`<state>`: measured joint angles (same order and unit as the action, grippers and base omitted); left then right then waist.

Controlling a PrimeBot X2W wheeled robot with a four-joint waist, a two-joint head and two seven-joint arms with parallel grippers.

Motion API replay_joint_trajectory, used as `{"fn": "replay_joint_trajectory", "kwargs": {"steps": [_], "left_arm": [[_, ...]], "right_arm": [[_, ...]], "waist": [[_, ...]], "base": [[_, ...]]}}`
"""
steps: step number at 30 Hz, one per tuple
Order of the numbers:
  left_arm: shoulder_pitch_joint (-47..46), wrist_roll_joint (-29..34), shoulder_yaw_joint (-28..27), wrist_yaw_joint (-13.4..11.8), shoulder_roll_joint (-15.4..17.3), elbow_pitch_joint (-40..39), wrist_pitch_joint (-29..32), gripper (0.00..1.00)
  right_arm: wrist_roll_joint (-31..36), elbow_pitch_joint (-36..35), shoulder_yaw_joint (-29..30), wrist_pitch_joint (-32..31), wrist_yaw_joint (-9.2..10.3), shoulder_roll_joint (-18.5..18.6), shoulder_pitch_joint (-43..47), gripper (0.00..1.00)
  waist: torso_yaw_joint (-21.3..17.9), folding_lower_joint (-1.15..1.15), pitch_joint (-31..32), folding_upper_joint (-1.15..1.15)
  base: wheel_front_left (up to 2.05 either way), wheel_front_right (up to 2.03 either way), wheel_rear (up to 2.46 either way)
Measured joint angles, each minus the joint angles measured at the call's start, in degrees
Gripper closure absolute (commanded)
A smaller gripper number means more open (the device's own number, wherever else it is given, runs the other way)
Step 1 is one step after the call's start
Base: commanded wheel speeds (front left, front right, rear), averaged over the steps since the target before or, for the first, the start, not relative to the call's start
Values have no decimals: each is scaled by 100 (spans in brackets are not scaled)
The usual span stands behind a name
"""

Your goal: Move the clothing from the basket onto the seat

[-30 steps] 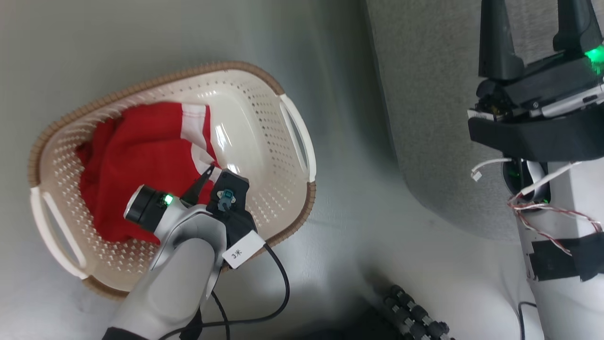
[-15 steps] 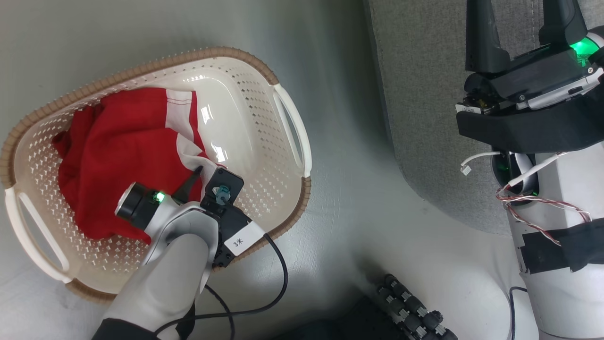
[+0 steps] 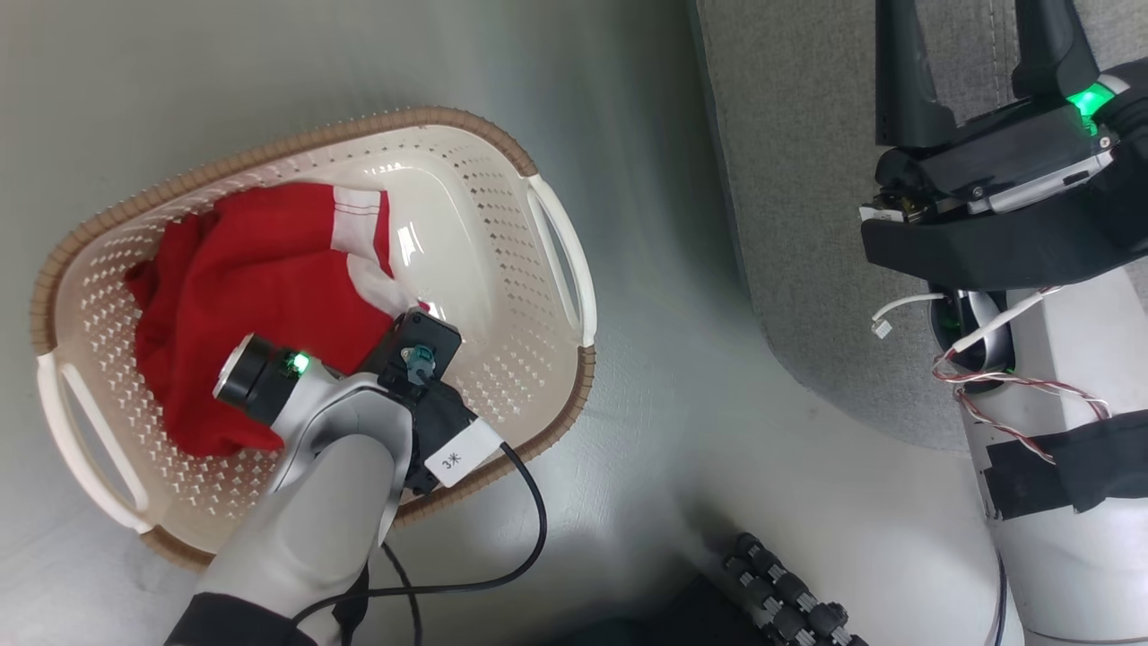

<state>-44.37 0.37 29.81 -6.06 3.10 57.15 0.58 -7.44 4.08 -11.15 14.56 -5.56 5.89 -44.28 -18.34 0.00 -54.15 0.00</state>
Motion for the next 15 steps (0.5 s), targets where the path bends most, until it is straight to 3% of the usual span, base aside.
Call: {"fn": "replay_joint_trajectory", "kwargs": {"steps": [15], "left_arm": [[25,-911,175,-48,-2,-705,-1049,100]], "right_arm": [[41,491,-11,14,-47,58,275,0]], "waist": [[188,0,637,0]], "base": [[0,0,0]]}}
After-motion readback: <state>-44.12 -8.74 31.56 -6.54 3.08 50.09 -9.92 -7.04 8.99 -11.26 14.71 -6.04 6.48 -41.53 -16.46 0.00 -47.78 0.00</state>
